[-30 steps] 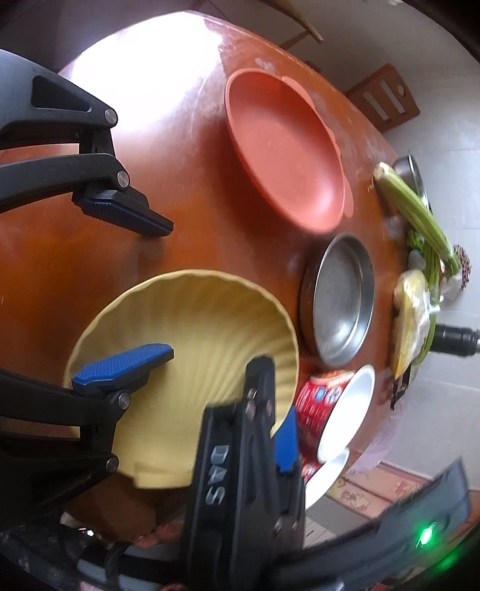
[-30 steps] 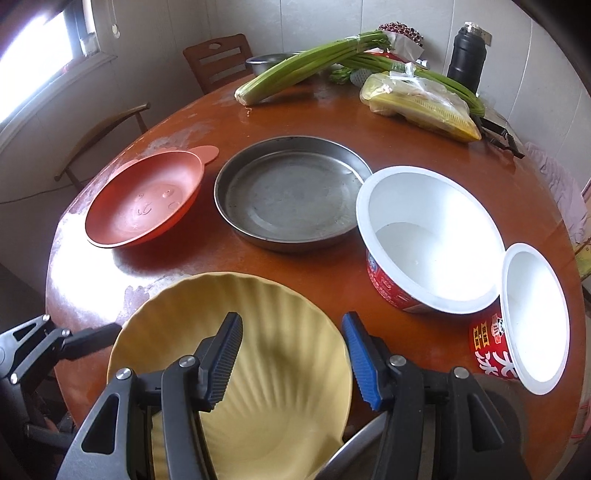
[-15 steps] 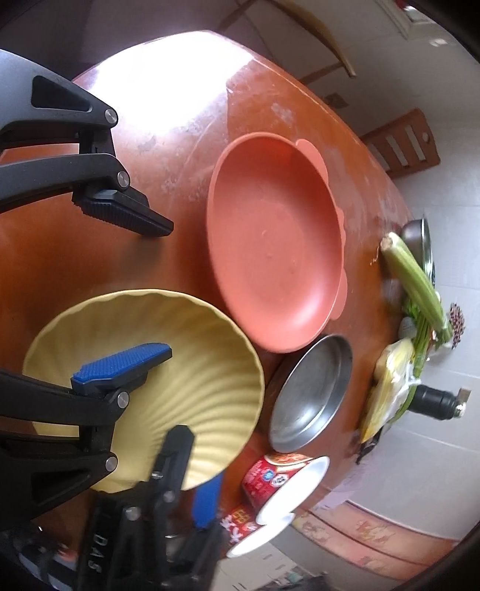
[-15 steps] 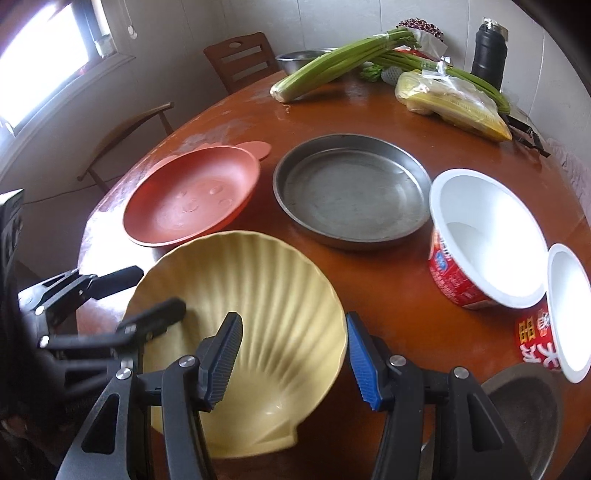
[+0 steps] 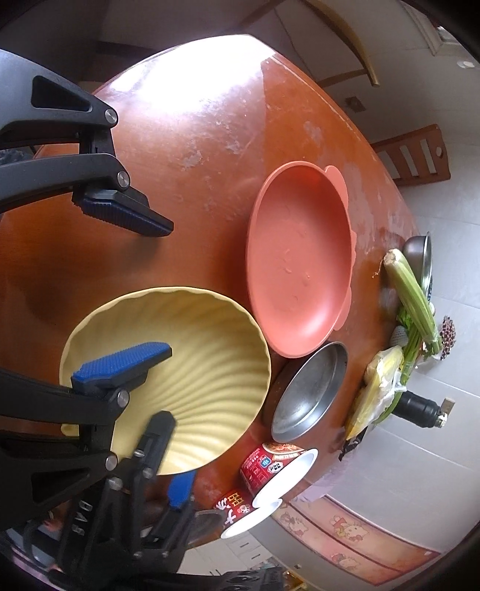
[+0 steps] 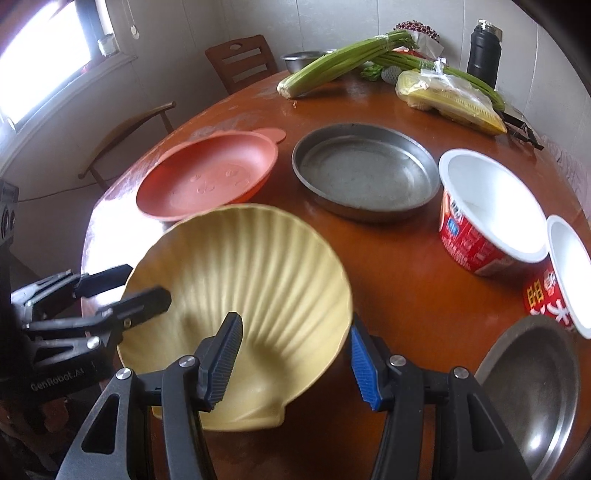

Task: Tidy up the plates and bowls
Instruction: 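Carry the yellow shell bowl with the left gripper toward the orange plate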

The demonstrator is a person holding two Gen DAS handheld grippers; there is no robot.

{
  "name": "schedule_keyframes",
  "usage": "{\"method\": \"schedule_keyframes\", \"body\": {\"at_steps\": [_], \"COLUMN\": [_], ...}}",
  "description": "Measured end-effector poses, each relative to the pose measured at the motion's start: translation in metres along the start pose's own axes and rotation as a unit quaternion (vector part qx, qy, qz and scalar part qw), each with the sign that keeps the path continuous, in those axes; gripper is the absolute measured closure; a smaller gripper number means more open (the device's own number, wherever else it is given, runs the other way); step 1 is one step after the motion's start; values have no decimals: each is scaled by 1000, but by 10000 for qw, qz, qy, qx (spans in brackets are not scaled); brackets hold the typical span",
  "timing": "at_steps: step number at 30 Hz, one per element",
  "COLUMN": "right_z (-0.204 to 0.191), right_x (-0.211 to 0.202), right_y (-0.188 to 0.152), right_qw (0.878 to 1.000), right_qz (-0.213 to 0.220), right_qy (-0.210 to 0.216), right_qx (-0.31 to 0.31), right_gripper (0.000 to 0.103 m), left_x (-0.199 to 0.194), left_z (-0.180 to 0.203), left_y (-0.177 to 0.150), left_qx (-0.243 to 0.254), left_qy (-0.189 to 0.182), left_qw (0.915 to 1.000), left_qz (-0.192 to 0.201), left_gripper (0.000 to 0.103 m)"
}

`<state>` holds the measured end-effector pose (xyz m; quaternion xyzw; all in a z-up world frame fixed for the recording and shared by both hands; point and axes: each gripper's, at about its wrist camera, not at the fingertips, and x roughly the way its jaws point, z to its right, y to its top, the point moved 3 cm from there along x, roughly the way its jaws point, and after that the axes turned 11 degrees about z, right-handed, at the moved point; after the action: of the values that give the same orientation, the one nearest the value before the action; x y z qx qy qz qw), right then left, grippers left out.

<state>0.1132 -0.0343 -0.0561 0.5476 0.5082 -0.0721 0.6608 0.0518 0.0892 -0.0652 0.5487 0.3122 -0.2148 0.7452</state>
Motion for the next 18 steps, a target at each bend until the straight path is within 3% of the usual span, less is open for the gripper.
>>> {"method": "schedule_keyframes", "body": {"at_steps": [8, 18], "right_z": [-13, -14], "right_x": [-5, -14], "right_y": [-10, -13], "right_qw": [9999, 9999], "right_qz": [58, 103], "right_qy": [103, 20], "right_qx": [-97, -48], "right_gripper": [50, 50], "left_x": [-1, -2], "left_z": [12, 12], "left_y": [-4, -4], "left_qx": [211, 122], "left_qy": [-71, -213], "left_qw": [9998, 9997], "left_qz": [1, -86], "left_gripper": [56, 56]}}
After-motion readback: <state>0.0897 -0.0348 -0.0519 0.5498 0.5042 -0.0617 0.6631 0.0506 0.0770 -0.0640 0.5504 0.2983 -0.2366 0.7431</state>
